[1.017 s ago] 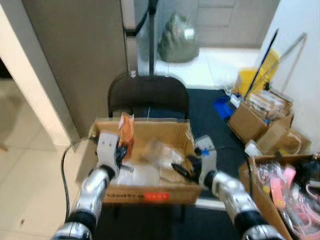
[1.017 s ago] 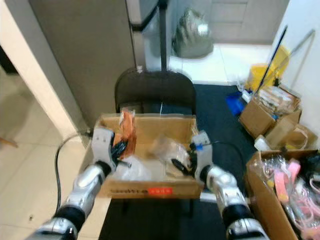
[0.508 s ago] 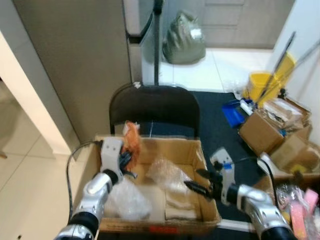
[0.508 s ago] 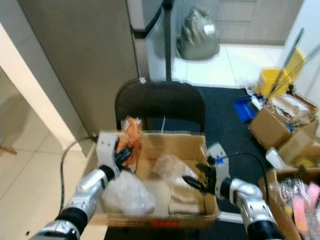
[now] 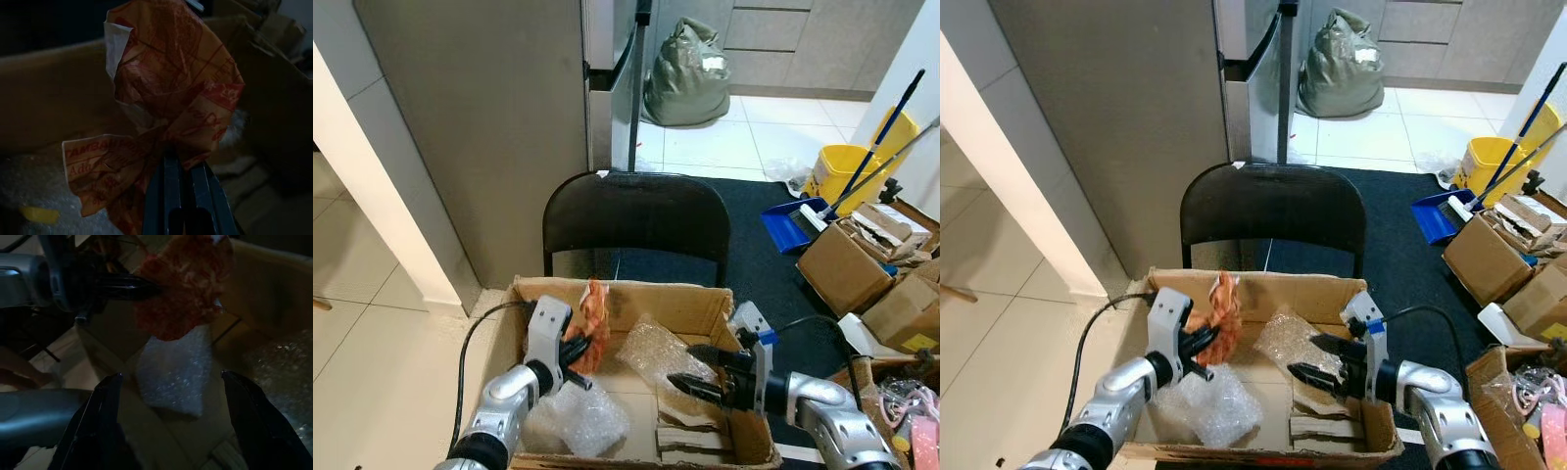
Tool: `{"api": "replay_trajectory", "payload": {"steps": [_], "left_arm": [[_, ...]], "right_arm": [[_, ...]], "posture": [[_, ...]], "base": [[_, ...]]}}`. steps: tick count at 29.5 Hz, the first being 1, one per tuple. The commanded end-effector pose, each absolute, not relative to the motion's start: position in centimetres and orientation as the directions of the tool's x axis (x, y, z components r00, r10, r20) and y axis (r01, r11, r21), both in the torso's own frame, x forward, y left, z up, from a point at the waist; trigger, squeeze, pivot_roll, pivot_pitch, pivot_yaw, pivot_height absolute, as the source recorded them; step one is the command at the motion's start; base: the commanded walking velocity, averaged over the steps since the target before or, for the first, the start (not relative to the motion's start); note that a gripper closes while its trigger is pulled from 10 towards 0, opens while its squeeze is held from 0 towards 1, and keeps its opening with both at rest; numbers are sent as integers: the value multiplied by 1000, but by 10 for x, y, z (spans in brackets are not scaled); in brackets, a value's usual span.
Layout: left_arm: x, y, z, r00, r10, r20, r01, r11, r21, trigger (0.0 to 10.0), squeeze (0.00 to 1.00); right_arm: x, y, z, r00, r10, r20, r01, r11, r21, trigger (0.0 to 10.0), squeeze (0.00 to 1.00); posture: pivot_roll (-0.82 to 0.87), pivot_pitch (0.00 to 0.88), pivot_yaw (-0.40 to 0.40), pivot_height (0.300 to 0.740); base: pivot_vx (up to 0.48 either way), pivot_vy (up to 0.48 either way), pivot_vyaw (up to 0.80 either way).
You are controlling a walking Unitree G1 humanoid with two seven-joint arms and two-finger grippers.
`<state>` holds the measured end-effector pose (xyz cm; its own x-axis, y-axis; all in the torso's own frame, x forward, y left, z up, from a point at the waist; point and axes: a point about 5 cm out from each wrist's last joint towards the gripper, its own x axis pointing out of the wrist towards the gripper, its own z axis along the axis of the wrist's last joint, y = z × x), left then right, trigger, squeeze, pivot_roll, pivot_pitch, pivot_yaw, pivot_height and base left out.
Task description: Picking trash to rubbish bin
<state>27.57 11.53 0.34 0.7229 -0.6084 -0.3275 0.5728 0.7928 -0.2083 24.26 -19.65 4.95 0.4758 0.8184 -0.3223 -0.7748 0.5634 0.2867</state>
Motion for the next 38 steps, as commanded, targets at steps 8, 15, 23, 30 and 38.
{"api": "replay_trajectory", "payload": {"steps": [8, 15, 23, 30, 38], "left_arm": [[271, 113, -1, 711, -610, -349, 567, 792, -226, 10000, 0], [274, 117, -1, 730, -575, -369, 531, 817, -223, 10000, 0], [273, 123, -1, 733, -580, -355, 552, 813, -187, 10000, 0], [283, 134, 7, 780, -533, -329, 509, 845, -161, 10000, 1000], [293, 138, 20, 824, -503, -260, 484, 864, -135, 10000, 1000]], "right_arm": [[240, -200, 55, 464, 822, -330, -779, 556, 290, 10000, 0], [236, -197, 53, 459, 824, -334, -776, 554, 302, 10000, 0], [228, -190, 49, 399, 848, -349, -792, 511, 334, 10000, 0], [230, -192, 48, 417, 832, -365, -782, 533, 323, 10000, 0], [231, -192, 49, 424, 829, -364, -778, 540, 323, 10000, 0]], "posture": [[32, 42, 50, 740], [29, 45, 52, 740], [22, 48, 52, 740], [17, 47, 50, 740], [17, 46, 49, 740]], "base": [[0, 0, 0], [0, 0, 0], [0, 0, 0], [0, 0, 0], [0, 0, 0]]}}
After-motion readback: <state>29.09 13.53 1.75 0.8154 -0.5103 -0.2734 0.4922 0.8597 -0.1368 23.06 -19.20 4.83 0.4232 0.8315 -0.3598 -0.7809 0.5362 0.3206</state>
